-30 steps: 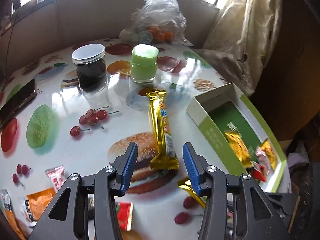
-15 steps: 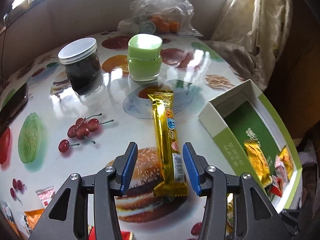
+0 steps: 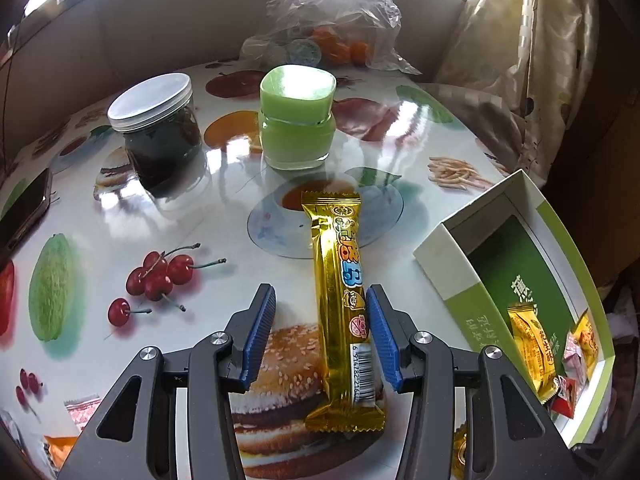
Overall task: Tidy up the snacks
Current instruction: 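Grasp the second long gold bar with the left tool and lift it, then carry both held gold bars over the green box with both tools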
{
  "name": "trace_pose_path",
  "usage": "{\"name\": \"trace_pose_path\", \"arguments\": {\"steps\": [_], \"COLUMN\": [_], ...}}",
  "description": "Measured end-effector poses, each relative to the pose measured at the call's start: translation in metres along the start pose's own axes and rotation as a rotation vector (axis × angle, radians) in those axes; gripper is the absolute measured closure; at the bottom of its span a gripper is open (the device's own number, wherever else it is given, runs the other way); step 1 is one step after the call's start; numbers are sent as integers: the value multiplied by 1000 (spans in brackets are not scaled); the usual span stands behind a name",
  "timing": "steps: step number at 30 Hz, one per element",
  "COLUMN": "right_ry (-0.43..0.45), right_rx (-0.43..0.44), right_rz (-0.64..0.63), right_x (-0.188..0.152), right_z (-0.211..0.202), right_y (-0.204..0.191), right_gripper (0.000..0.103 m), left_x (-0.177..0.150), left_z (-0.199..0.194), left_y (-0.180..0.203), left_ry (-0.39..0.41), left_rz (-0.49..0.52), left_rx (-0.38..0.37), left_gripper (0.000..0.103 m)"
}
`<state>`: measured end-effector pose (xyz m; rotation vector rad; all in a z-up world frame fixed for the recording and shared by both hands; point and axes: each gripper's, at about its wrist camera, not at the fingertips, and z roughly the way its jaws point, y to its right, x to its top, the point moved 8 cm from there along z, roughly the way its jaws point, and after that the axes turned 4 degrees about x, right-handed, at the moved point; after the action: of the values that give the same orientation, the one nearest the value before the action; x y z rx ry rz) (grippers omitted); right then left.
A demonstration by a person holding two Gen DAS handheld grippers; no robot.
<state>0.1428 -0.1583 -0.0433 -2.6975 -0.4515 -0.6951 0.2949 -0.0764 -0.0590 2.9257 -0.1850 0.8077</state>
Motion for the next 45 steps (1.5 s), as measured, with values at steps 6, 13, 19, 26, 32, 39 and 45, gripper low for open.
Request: {"name": "trace_pose_path", "arguments": {"steps": [6,13,19,26,32,39,45], "right_ry": [2,5,12,29,51,92,122], "right_rx": [-1,-6,-11,-27,-29,-36,-53], "right_rz": [4,7,9,27,28,24,26], "right_x": [0,0,0,-2,-2,-1,-1], "right_z": [-1,-1,-2,-5,-14,-31,-46], "right_y": [0,0,0,1,-2,-6,-4], "right_gripper": [81,81,81,81,81,81,81], "left_x": [0,0,-2,0,0,-1,-1], "left_z": [-1,-3,-8,-29,-45,-66,-86], "left_y": [0,-1,-2,-5,-5,-5,-2], "left_ry": [4,4,11,48,75,106,137], "left_rz": [2,-6,-12,-15,-20,-23,-27], "left_rx": [16,25,25,20,16,8,-7], "left_gripper": [64,78,79,79,79,79,79]}}
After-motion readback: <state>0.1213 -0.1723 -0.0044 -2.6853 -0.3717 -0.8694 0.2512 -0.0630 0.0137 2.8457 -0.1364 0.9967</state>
